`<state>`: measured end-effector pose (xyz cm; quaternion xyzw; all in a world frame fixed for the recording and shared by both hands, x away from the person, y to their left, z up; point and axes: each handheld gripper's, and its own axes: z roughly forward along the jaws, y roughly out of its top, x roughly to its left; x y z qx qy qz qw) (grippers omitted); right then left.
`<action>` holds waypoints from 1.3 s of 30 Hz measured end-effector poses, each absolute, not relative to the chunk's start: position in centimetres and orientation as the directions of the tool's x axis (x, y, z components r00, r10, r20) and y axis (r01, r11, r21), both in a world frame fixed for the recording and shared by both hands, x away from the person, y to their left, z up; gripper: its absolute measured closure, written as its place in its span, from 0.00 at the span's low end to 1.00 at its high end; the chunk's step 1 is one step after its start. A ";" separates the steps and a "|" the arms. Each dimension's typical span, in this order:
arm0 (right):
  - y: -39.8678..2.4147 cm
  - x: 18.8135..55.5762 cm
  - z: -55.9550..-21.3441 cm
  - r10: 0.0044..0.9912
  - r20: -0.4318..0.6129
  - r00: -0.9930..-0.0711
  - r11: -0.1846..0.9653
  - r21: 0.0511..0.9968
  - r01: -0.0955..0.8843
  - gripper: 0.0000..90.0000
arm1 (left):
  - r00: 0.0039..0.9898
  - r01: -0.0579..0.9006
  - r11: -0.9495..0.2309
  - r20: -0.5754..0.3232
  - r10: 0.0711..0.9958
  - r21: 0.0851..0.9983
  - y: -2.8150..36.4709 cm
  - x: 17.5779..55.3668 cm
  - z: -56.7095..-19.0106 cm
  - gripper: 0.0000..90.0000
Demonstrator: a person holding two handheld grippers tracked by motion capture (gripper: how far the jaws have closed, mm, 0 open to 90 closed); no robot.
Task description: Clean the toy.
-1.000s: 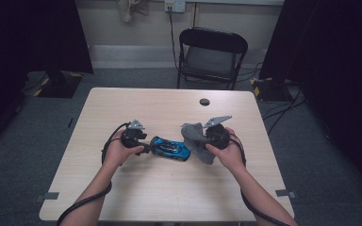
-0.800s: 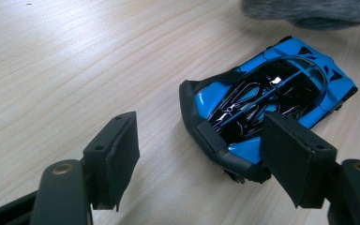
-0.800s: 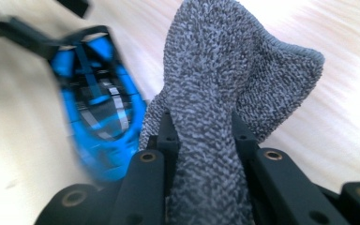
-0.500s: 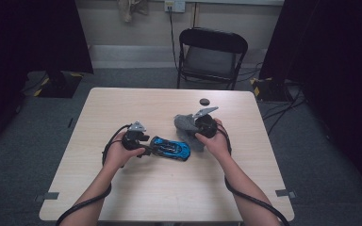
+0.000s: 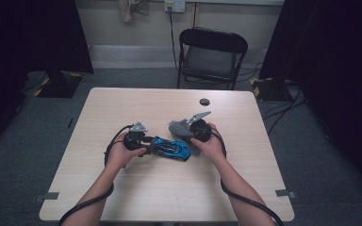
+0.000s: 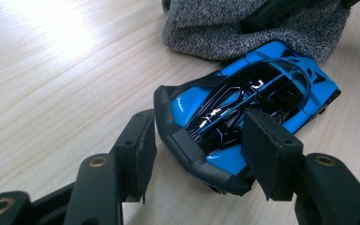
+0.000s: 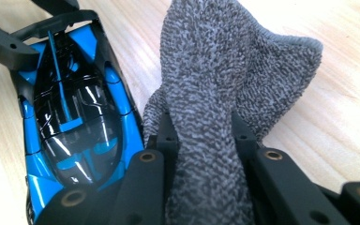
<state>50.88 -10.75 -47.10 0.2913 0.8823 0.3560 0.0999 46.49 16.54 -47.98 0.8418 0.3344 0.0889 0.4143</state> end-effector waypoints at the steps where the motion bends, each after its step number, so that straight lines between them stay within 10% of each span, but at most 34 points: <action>1: -10.8 50.9 -47.1 0.585 0.031 -0.810 0.577 0.686 0.443 0.81 | 0.761 0.489 -0.433 -0.127 0.637 0.757 16.5 46.5 -48.0 0.50; 39: -7.4 51.9 -46.3 0.541 -0.028 -0.841 0.614 0.696 0.372 0.85 | 0.787 0.464 -0.436 -0.132 0.603 0.771 15.9 46.5 -48.1 0.59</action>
